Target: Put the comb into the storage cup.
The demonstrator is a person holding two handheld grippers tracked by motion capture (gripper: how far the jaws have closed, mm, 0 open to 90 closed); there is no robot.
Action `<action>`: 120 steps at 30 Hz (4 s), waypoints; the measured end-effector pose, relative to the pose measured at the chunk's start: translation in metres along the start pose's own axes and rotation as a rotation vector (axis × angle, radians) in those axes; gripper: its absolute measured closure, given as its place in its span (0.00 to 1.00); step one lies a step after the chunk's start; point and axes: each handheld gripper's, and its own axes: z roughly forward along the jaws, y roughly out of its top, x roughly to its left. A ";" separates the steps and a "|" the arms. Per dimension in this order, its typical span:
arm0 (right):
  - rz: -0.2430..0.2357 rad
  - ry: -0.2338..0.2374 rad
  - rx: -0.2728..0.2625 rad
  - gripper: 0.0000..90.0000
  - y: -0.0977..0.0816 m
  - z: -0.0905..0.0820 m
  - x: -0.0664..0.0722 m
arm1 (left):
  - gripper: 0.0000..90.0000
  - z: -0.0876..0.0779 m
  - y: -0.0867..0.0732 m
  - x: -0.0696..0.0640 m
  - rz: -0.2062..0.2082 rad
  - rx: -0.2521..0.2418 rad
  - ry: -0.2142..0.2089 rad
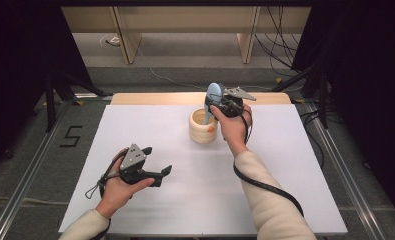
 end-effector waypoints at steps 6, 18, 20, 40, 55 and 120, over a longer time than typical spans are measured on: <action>0.012 -0.003 -0.003 0.54 0.000 0.000 -0.003 | 0.07 0.000 0.000 0.000 0.001 0.000 -0.002; 0.058 -0.023 0.000 0.51 0.002 -0.003 -0.011 | 0.07 0.001 -0.001 0.000 0.002 0.006 -0.003; 0.065 -0.026 -0.002 0.51 0.002 -0.004 -0.012 | 0.07 0.001 -0.001 -0.001 0.001 0.006 -0.003; 0.083 -0.040 0.009 0.23 0.005 -0.004 -0.017 | 0.07 0.002 -0.001 -0.001 -0.001 0.009 -0.004; 0.033 -0.033 0.019 0.10 0.004 -0.004 -0.017 | 0.07 0.002 -0.001 -0.001 -0.003 0.007 -0.004; -0.095 0.008 0.038 0.00 -0.021 -0.085 -0.045 | 0.07 0.004 -0.003 0.000 -0.001 0.018 0.004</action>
